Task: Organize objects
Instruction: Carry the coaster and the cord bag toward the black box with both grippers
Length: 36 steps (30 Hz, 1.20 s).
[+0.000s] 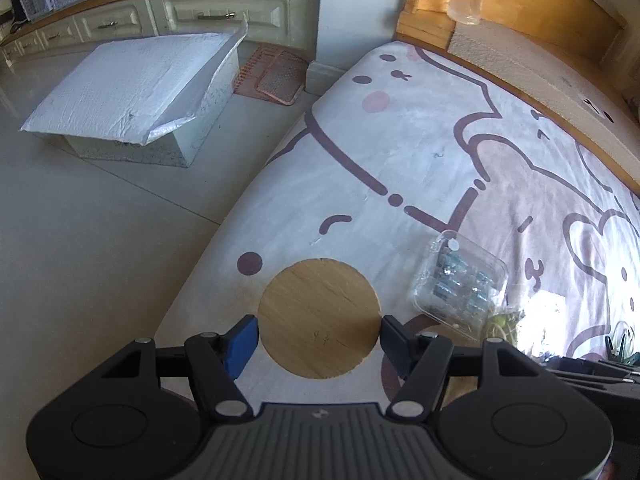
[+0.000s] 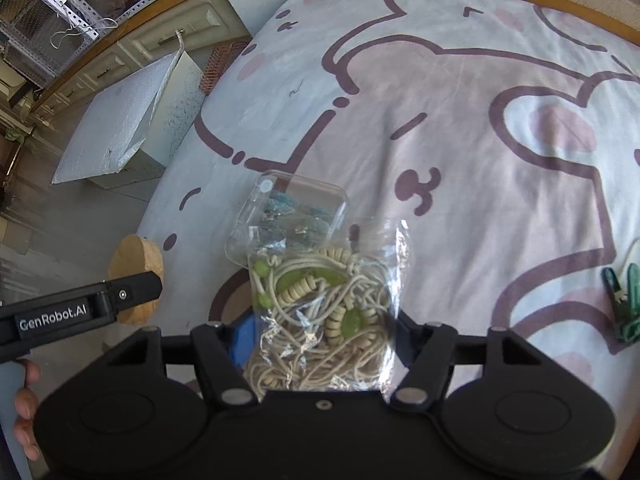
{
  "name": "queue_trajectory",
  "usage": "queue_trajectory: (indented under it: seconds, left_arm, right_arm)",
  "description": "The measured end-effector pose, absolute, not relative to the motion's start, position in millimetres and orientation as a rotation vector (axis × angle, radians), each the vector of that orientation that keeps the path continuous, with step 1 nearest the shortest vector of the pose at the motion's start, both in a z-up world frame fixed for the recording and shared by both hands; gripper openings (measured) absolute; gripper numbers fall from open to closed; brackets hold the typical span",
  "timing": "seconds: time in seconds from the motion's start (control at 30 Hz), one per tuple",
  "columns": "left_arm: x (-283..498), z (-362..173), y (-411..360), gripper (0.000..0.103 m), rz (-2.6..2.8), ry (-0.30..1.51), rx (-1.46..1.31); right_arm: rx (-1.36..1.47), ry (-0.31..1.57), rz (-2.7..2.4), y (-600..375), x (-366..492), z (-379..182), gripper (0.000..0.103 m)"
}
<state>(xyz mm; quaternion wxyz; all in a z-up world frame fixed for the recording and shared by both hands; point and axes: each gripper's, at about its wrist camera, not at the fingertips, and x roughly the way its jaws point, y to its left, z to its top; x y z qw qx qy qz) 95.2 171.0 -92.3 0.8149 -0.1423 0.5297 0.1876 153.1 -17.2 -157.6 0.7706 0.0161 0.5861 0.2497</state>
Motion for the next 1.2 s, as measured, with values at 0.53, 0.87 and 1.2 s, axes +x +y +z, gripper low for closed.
queue_trajectory:
  seconds: [0.53, 0.87, 1.2]
  left_arm:
    - [86.5, -48.9, 129.7, 0.067, 0.32, 1.045, -0.201]
    - [76.7, -20.4, 78.9, 0.067, 0.205, 0.987, -0.091]
    - [62.0, -8.3, 35.3, 0.067, 0.11, 0.968, -0.033]
  right_arm:
    - [0.062, 1.121, 0.408, -84.4, 136.2, -99.7, 0.067]
    - [0.062, 1.044, 0.35, -130.2, 108.1, -66.4, 0.066]
    - [0.064, 0.999, 0.262, -179.2, 77.2, -44.9, 0.066]
